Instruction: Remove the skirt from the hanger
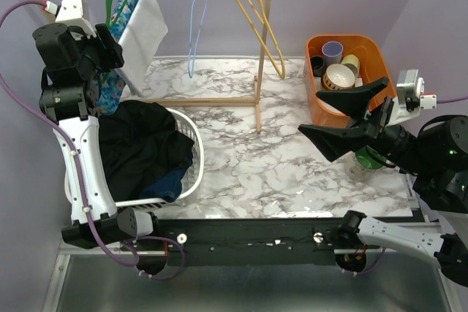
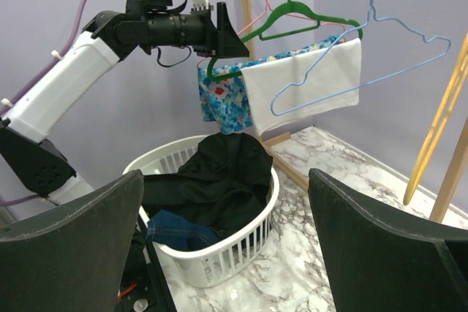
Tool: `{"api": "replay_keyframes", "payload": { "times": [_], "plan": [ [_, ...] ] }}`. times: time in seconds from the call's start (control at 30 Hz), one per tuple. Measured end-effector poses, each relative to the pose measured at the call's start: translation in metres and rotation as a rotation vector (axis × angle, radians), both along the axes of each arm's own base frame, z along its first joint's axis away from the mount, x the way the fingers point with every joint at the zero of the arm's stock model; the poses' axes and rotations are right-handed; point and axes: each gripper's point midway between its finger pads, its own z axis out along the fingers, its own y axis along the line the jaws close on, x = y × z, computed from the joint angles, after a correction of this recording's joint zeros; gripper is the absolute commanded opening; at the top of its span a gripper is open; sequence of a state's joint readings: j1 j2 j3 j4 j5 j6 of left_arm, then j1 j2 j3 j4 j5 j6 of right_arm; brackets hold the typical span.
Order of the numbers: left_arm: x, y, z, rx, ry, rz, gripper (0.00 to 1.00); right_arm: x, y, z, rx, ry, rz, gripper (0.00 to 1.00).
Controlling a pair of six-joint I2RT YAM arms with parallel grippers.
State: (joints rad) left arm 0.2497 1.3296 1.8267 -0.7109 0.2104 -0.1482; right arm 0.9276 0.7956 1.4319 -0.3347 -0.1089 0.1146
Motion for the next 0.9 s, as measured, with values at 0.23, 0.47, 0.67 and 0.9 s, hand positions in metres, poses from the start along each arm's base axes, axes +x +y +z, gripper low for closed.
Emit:
{"api": "replay_keyframes", "payload": {
  "times": [0.23,0.47,0.67,0.9],
  "plan": [
    [-0.014,-0.017,0.023,-0.008,-0.106,-0.065,0.59,0.0,0.0,-0.001,0.0,0.001,0.0,1.0],
    [-0.004,-0.016,0.012,-0.016,-0.097,-0.071,0.51,-0.003,-0.003,0.002,0.009,-0.005,0.0,1.0],
    [0.018,-0.006,-0.005,-0.023,-0.042,-0.051,0.18,-0.004,-0.006,0.003,0.014,-0.009,0.0,1.0],
    [0.021,-0.012,0.005,-0.023,-0.06,-0.058,0.0,-0.004,-0.005,0.003,0.013,-0.008,0.0,1.0]
  ]
}}
